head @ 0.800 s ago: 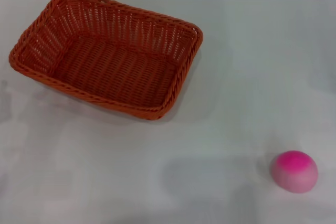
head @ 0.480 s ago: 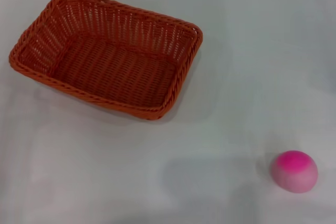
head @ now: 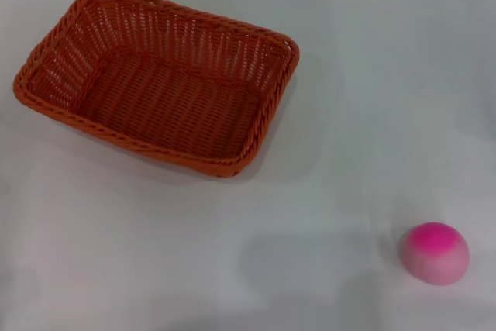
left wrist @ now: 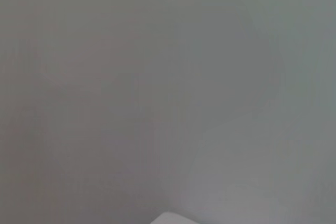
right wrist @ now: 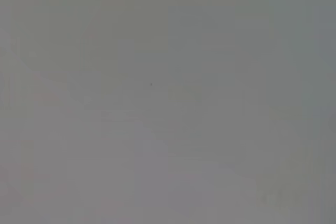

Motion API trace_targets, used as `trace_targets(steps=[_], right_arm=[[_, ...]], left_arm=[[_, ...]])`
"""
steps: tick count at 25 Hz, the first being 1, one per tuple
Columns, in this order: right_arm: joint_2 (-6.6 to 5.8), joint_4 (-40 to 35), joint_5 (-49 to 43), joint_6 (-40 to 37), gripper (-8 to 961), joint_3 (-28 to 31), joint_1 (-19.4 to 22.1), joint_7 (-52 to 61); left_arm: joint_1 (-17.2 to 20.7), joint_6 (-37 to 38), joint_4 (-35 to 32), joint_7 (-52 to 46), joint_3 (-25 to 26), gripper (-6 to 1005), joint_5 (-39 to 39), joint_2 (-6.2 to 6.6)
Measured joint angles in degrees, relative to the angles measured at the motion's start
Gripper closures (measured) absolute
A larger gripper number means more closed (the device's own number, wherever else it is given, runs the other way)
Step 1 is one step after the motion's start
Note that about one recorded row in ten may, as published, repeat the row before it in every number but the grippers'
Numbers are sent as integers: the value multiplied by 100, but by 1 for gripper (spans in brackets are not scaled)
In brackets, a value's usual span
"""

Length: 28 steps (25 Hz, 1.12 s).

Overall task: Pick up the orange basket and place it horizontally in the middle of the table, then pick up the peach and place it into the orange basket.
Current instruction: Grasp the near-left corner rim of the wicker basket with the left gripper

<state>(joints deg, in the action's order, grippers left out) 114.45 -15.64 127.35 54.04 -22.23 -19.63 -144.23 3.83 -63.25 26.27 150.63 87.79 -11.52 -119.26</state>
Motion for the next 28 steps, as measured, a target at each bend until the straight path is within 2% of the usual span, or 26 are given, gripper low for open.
trace_targets(steps=[5, 11, 18, 22, 23, 24, 28], right_arm=[[11, 8, 0, 1, 90, 0, 9, 0], [16, 9, 0, 10, 91, -46, 12, 52], [16, 9, 0, -1, 91, -85, 6, 68], [7, 6, 0, -1, 91, -139, -2, 70], [-2, 3, 0, -4, 91, -143, -3, 70], [-2, 3, 0, -4, 91, -143, -3, 70], [-11, 0, 0, -34, 92, -143, 9, 71]], left_arm=[[56, 34, 18, -83, 2, 606, -18, 9], [63, 418, 90, -192, 10, 607, -17, 30], [184, 629, 329, -661, 8, 606, 271, 78], [517, 1103, 1086, -681, 24, 606, 606, 83], [772, 1509, 1683, -684, 57, 606, 852, 72], [772, 1509, 1683, -684, 57, 607, 852, 72], [1280, 2625, 2930, -703, 114, 607, 1294, 32]])
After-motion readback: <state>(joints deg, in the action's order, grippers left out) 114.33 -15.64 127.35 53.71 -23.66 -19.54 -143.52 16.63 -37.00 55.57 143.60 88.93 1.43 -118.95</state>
